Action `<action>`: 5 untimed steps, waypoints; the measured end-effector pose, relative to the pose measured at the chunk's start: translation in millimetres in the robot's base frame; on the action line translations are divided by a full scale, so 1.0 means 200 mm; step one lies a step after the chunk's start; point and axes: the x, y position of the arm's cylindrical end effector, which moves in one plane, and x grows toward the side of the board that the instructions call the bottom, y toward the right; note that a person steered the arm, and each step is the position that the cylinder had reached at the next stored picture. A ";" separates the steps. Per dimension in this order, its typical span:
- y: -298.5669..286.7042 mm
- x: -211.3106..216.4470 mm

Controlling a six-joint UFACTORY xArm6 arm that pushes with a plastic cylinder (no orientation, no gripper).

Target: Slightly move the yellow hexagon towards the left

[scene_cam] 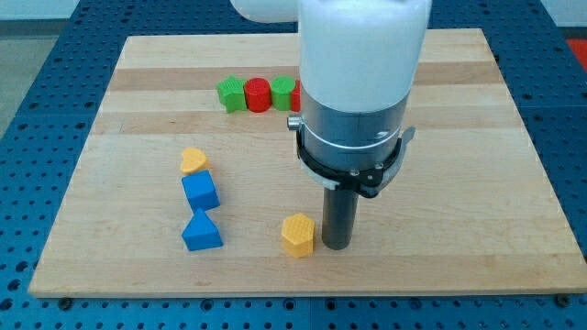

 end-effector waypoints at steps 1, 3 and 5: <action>-0.03 -0.01; -0.14 -0.02; -0.20 0.00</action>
